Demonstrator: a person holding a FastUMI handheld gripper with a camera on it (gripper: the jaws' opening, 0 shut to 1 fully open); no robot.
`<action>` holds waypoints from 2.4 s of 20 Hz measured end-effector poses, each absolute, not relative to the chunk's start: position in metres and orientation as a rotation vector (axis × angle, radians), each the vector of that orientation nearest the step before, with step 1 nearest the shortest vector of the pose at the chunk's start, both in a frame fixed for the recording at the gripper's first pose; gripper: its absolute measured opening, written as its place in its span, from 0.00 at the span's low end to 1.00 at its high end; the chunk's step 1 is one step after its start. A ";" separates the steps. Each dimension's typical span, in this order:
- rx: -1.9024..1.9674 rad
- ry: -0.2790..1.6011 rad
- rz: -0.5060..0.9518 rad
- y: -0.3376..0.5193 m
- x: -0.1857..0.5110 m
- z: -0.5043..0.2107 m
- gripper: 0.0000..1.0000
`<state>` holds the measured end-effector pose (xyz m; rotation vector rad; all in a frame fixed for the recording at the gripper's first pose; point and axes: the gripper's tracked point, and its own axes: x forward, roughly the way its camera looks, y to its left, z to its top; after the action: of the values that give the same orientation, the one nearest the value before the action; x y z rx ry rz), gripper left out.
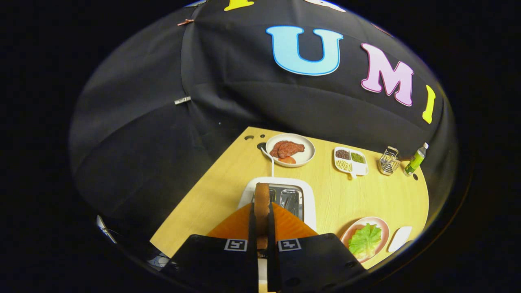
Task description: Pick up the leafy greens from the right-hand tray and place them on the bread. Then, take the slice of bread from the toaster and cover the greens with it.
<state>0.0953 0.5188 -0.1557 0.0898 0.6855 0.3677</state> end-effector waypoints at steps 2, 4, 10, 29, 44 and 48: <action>0.110 0.637 0.365 0.509 0.102 -0.133 0.13; 0.148 0.598 0.359 0.496 0.106 -0.111 0.13; 0.139 0.503 0.285 0.402 0.117 -0.079 0.13; 0.215 0.702 0.073 0.266 0.078 -0.254 0.13; 0.177 0.795 0.052 0.217 0.078 -0.336 0.13; 0.173 0.837 0.044 0.204 0.074 -0.361 0.13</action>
<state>0.0742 0.2042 -0.3610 0.1727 0.8369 0.0437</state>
